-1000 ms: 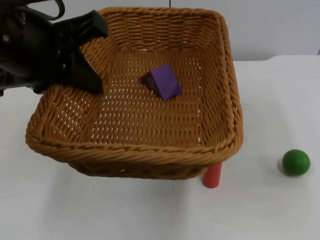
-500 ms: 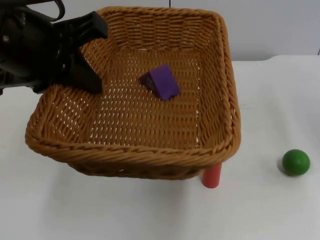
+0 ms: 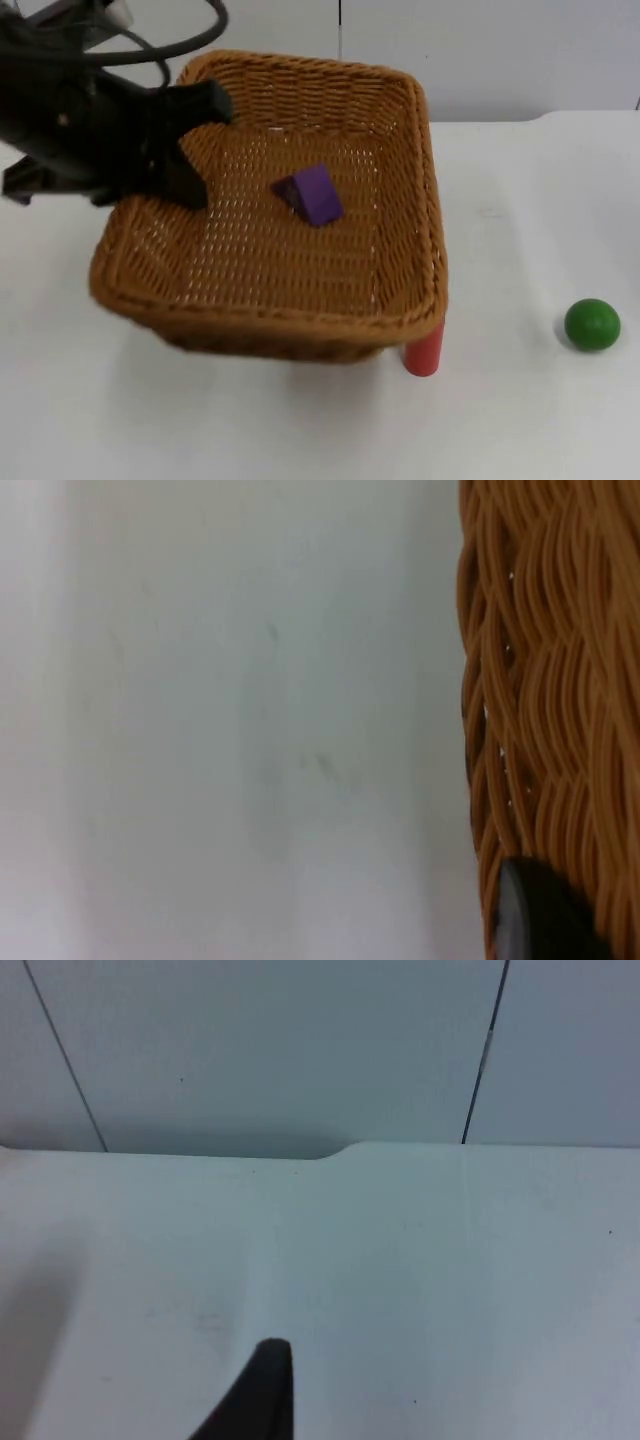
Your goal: Pick up the basket with the left hand and place the triangular block into the basket with the right hand.
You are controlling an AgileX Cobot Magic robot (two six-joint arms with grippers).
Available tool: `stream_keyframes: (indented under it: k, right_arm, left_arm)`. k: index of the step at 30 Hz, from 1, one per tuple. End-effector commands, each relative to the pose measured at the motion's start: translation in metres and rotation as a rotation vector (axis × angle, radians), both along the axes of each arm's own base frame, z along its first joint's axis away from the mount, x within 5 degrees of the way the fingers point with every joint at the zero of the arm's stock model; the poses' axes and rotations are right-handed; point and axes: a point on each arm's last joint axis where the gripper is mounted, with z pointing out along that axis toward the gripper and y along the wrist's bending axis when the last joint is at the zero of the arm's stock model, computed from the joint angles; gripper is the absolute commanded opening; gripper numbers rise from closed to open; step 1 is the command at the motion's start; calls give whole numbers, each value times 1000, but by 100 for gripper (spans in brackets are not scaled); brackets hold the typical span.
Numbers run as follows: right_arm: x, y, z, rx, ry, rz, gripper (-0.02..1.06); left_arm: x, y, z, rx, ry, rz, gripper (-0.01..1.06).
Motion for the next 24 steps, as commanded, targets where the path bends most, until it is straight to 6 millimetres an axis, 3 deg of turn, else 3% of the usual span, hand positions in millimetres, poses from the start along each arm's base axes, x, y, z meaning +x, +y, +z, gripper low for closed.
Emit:
stream_keyframes:
  k: [1,9,14,24]
  right_arm:
    - [-3,-1,0,-12,2,2,105]
    - [-6,-2,-2,-59,31,18,105]
    - [-6,-2,-2,-82,35,29,105]
    - [-4,-2,1,-80,3,34,105]
  left_arm:
    - [13,-4,4,-9,-40,13,1]
    - [55,-14,-6,-28,-7,-12,1]
    - [81,-3,-24,-45,31,-31,1]
    - [89,18,-44,-96,34,-72,1]
